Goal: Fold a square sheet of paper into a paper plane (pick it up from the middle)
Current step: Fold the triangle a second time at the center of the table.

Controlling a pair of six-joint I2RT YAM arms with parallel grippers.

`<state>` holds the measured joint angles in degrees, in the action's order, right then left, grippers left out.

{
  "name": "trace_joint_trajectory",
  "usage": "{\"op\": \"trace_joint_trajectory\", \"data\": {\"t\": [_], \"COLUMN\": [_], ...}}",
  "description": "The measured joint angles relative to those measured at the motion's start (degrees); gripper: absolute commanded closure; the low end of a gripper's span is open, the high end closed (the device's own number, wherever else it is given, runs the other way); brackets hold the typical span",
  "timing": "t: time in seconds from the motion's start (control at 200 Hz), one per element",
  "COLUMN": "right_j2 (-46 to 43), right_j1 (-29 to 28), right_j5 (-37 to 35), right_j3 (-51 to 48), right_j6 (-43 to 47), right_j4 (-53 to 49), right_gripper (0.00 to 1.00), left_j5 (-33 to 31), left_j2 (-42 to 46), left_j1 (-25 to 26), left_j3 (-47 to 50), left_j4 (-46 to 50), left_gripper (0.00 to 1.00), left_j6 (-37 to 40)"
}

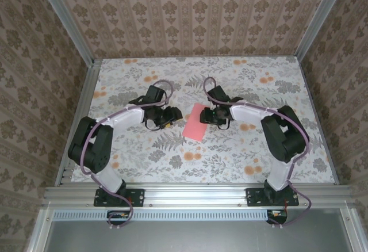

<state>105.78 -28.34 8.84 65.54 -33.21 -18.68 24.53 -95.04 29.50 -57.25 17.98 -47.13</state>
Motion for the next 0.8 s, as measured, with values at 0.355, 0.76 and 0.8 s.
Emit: {"op": "trace_joint_trajectory", "data": {"t": [0.355,0.76,0.8], "right_j2": [5.29,5.62,5.62], "right_j1": [-0.85,-0.63,-0.52], "right_j5": [-2.67,-2.67,-2.54], "right_j3": [4.66,4.90,4.85], "right_j6": [1.16,1.53,1.53], "right_j4": [-1.29,-1.22,-1.14], "right_gripper": [0.57,0.57,0.57], "left_j5": [4.28,6.78,6.99], "left_j2": [-2.97,-7.85,-8.09], "left_j1": [2.32,5.05,5.27], "left_j3": [-0.37,-3.13,-3.30], "left_j4": [0.09,1.36,1.29], "left_gripper": [0.36,0.36,0.35], "left_j6": [0.11,0.24,0.24]}}
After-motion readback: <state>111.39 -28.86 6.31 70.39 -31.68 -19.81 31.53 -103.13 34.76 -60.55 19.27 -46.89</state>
